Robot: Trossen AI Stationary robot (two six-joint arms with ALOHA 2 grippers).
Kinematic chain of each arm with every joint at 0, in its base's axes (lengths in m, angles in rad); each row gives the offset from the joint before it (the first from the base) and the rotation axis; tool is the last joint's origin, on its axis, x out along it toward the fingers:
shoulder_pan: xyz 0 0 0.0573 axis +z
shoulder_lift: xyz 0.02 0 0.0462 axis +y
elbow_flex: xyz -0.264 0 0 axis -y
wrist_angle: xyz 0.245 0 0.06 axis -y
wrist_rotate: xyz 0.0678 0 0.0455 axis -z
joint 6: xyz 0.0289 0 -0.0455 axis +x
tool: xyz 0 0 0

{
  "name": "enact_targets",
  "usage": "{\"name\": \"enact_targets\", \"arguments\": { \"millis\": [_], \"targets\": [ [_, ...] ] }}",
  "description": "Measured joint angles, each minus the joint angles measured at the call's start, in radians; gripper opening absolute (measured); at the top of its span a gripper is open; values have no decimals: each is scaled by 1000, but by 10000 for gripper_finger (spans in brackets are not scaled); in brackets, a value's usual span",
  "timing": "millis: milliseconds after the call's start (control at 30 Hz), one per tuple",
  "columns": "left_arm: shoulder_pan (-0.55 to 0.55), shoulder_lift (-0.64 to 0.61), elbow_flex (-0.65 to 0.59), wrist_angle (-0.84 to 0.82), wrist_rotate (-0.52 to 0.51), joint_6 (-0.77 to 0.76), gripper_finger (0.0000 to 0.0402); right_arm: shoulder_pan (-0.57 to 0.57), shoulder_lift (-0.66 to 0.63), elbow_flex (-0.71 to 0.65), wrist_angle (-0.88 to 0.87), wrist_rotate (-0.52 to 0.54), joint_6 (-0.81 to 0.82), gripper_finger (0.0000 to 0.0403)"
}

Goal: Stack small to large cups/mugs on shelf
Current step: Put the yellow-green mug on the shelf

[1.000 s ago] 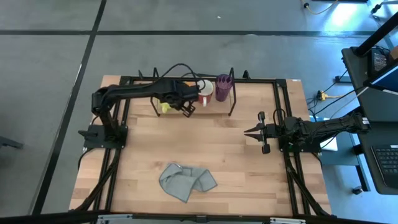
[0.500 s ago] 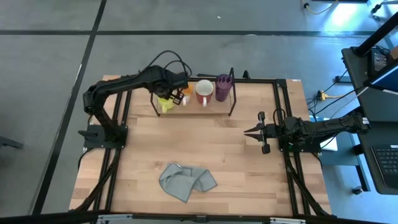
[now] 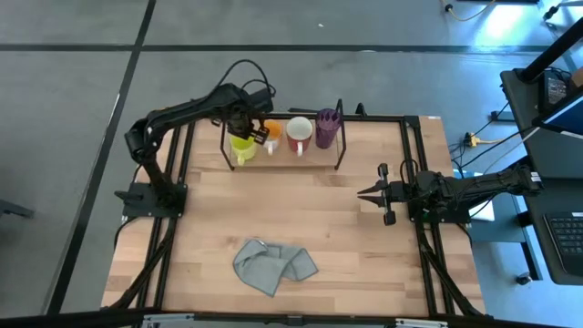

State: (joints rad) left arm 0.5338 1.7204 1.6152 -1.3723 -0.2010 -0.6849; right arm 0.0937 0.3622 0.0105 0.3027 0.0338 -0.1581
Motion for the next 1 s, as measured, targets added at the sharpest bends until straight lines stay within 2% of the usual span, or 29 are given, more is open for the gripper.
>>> {"name": "enact_targets", "arguments": {
  "millis": [200, 567, 1000],
  "targets": [
    [28, 1, -70, 52, 70, 8, 0, 0, 0, 0, 0, 0, 0, 49],
    [67, 1, -129, 158, 58, 20, 0, 0, 0, 0, -1, 0, 0, 49],
    [109, 1, -132, 226, 26, 46, 0, 0, 0, 0, -1, 0, 0, 49]
  ]
}}
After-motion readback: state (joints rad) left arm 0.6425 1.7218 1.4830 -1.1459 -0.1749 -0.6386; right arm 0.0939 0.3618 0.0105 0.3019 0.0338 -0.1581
